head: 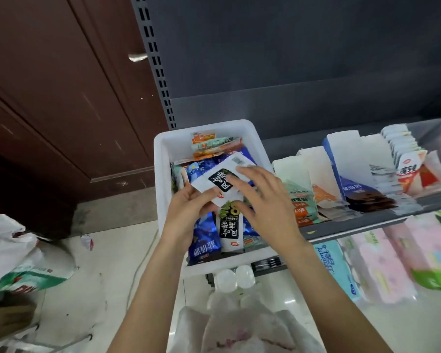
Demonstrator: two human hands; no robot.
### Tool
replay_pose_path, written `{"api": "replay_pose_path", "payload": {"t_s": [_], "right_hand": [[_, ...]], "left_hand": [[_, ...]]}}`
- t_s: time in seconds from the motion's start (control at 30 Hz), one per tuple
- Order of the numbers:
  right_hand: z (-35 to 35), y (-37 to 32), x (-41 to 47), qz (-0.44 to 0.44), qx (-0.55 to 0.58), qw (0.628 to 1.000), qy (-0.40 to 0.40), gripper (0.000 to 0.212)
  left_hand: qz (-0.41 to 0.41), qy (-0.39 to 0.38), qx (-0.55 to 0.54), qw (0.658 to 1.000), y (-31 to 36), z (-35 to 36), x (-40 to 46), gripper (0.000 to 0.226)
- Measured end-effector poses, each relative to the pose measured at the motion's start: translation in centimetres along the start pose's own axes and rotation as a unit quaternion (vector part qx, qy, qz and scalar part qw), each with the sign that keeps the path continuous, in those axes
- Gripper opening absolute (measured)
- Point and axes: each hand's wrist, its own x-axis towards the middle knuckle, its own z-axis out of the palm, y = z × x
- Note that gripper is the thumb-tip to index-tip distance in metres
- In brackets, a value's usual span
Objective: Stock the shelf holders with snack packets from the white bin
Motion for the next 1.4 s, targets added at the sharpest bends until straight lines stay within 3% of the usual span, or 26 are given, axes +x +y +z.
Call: {"api": "replay_pose_path", "payload": {"t_s": [0.1, 0.17, 0.2, 0.27, 0.33, 0.4, 0.43, 0.57, 0.7, 0.77, 0.83, 0.93, 1.1, 1.27, 1.4], "right_hand": [[-0.9, 0.2, 0.3, 0.019, -0.008, 0.996, 0.085, 0.020], [-2.7, 0.8, 0.4, 0.156, 0.064, 0.977, 0.127, 0.016], [-3.8, 1.2, 0.5, 0.262, 0.143, 0.942, 0.151, 0.015], [-6.0, 2.7, -0.1, 0.422, 0.340, 0.816, 0.202, 0.006], [-7.3, 4.3, -1.0, 0.480, 0.442, 0.721, 0.234, 0.013], [-8.8, 6.5, -2.4, 0.489, 0.477, 0.685, 0.252, 0.015], [-9.4, 7.7, -3.2, 0.483, 0.483, 0.685, 0.253, 0.016], [-12.5, 12.8, -5.8, 0.480, 0.457, 0.709, 0.240, 0.018], [-15.9, 20.7, -8.6, 0.429, 0.286, 0.836, 0.189, 0.012], [-17.4, 23.9, -9.8, 0.378, 0.191, 0.893, 0.152, 0.017], [-18.8, 26.0, -10.4, 0.324, 0.130, 0.926, 0.143, 0.015], [-19.6, 28.5, -11.1, 0.280, 0.161, 0.927, 0.190, 0.014], [-17.6, 32.2, -11.7, 0.312, 0.195, 0.910, 0.189, 0.007], [-15.2, 33.1, -10.0, 0.311, 0.128, 0.935, 0.110, 0.011], [-15.2, 33.6, -8.3, 0.210, 0.035, 0.976, 0.040, 0.008]], "left_hand": [[-0.008, -0.057, 0.036, 0.998, 0.9, 1.9, -0.1, 0.030], [0.023, -0.062, 0.064, 0.996, 1.7, 3.3, 0.1, 0.042], [0.053, -0.058, 0.085, 0.993, 2.1, 4.0, 0.2, 0.038], [0.113, -0.058, 0.134, 0.983, 2.1, 5.8, 1.0, 0.015], [0.158, -0.094, 0.215, 0.959, 1.6, 7.6, 2.1, 0.008], [0.186, -0.150, 0.294, 0.926, 0.4, 10.5, 3.0, 0.018], [0.197, -0.174, 0.322, 0.909, -0.1, 12.1, 3.4, 0.021], [0.242, -0.216, 0.395, 0.860, -1.9, 18.6, 4.1, 0.015], [0.335, -0.150, 0.441, 0.819, -3.2, 25.2, 5.2, 0.010], [0.359, -0.114, 0.429, 0.821, -4.0, 28.2, 5.5, 0.008], [0.358, -0.091, 0.391, 0.843, -4.9, 31.1, 5.6, 0.008], [0.359, -0.071, 0.359, 0.859, -5.9, 34.6, 5.8, 0.010], [0.350, -0.036, 0.430, 0.832, -7.8, 37.0, 7.6, 0.012], [0.328, -0.047, 0.513, 0.792, -8.5, 36.9, 8.1, 0.032], [0.323, -0.042, 0.519, 0.791, -8.9, 36.3, 8.5, 0.021]]}}
